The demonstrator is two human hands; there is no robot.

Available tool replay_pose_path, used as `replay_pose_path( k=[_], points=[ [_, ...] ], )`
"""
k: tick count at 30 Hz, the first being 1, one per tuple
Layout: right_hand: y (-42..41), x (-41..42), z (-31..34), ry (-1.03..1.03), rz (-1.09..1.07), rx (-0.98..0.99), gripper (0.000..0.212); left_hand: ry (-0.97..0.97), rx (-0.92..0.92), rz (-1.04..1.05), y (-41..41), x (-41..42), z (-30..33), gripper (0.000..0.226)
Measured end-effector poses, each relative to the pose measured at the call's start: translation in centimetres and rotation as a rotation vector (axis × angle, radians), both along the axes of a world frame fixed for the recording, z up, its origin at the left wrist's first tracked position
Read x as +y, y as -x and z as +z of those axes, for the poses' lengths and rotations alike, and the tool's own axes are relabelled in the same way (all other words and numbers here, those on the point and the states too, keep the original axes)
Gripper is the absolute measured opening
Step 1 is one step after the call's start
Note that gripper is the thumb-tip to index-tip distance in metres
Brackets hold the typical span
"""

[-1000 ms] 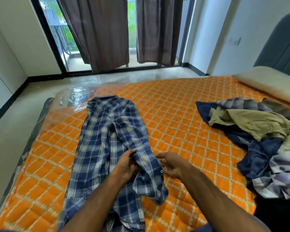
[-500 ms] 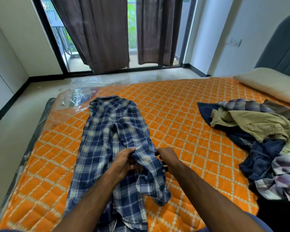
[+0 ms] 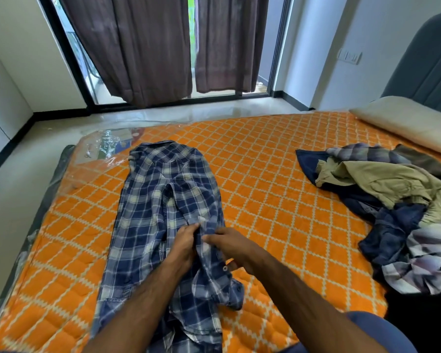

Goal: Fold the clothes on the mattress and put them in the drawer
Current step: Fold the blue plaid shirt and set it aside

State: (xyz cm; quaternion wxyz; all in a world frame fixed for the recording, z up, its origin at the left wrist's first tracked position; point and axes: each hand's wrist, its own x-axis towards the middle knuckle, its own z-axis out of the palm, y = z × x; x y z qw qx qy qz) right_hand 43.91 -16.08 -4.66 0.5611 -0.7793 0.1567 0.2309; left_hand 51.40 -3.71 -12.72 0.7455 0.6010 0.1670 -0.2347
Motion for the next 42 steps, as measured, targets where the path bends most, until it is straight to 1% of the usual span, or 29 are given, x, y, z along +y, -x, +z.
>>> replay_pose_path(
  k=[1,3,6,8,9,10,11,14,15,16,18,21,24,26,29,30,32,33,36,38,40,42],
  points=[
    [0.5,0.5,0.6,-0.003,0.063,0.006,0.021,-0.017,0.005,0.003,-0.1,0.0,0.0,0.030],
    [1.4,1.2,1.4,-0.056,0.164,0.047,0.028,-0.081,0.014,0.005,-0.2,-0.1,0.5,0.033],
    [2.2,0.6,1.2,-0.310,0.173,0.173,0.036,-0.151,-0.010,-0.020,-1.1,0.0,0.9,0.044],
    [2.6,-0.4,0.7,-0.449,0.201,0.185,0.036,-0.157,-0.012,-0.034,-1.4,0.4,0.5,0.048],
    [2.6,-0.9,0.3,-0.462,0.210,0.161,0.032,-0.131,0.003,-0.018,-1.5,0.5,0.0,0.048],
    [2.7,-1.3,-0.1,-0.424,0.201,0.114,0.029,-0.092,0.026,0.009,-1.3,0.6,-0.3,0.046],
    [2.7,-1.6,-0.5,-0.327,0.165,0.041,0.026,-0.040,0.038,0.022,-1.0,0.5,-0.3,0.041],
    [2.1,-2.5,-2.7,0.110,-0.037,-0.220,0.015,0.126,0.042,0.042,0.1,0.0,-0.3,0.029],
    [1.9,-2.6,-3.3,0.187,-0.091,-0.261,0.007,0.158,0.045,0.050,0.3,-0.2,-0.3,0.028],
    [1.7,-2.3,-3.7,0.233,-0.119,-0.275,0.006,0.176,0.042,0.059,0.5,-0.2,-0.1,0.028],
    [1.3,-1.4,-4.4,0.313,-0.125,-0.265,0.018,0.200,0.036,0.061,0.7,-0.3,0.0,0.028],
    [0.6,0.0,-5.2,0.408,-0.146,-0.233,0.017,0.224,0.037,0.063,0.8,-0.4,-0.2,0.028],
    [0.0,0.5,-5.6,0.350,-0.194,-0.219,0.013,0.216,0.044,0.061,1.0,-0.7,0.1,0.027],
    [-0.2,0.4,-5.9,0.322,-0.213,-0.219,0.015,0.199,0.040,0.062,1.1,-0.7,0.3,0.026],
    [0.0,-0.2,-5.7,0.229,-0.255,-0.232,0.020,0.108,0.001,0.060,0.9,-0.4,0.4,0.034],
    [0.1,-0.7,-5.7,0.185,-0.282,-0.238,0.020,0.085,-0.011,0.051,0.8,-0.3,0.4,0.035],
    [0.2,-2.3,-5.4,0.065,-0.347,-0.236,0.021,0.030,-0.019,0.045,0.3,0.2,0.6,0.026],
    [0.3,-3.2,-5.3,0.001,-0.381,-0.229,0.022,0.021,-0.022,0.054,0.0,0.4,0.8,0.025],
    [0.3,-5.5,-4.7,-0.165,-0.483,-0.184,0.018,-0.001,-0.036,0.077,-1.0,1.1,0.8,0.036],
    [0.2,-6.4,-4.3,-0.271,-0.552,-0.146,0.014,-0.042,-0.037,0.067,-1.0,1.1,0.7,0.038],
    [0.1,-6.6,-4.0,-0.303,-0.582,-0.137,0.012,-0.044,-0.038,0.073,-0.9,0.7,0.9,0.038],
    [0.2,-6.5,-3.7,-0.230,-0.576,-0.182,0.013,0.001,-0.042,0.067,-0.9,0.2,1.3,0.039]
  ],
)
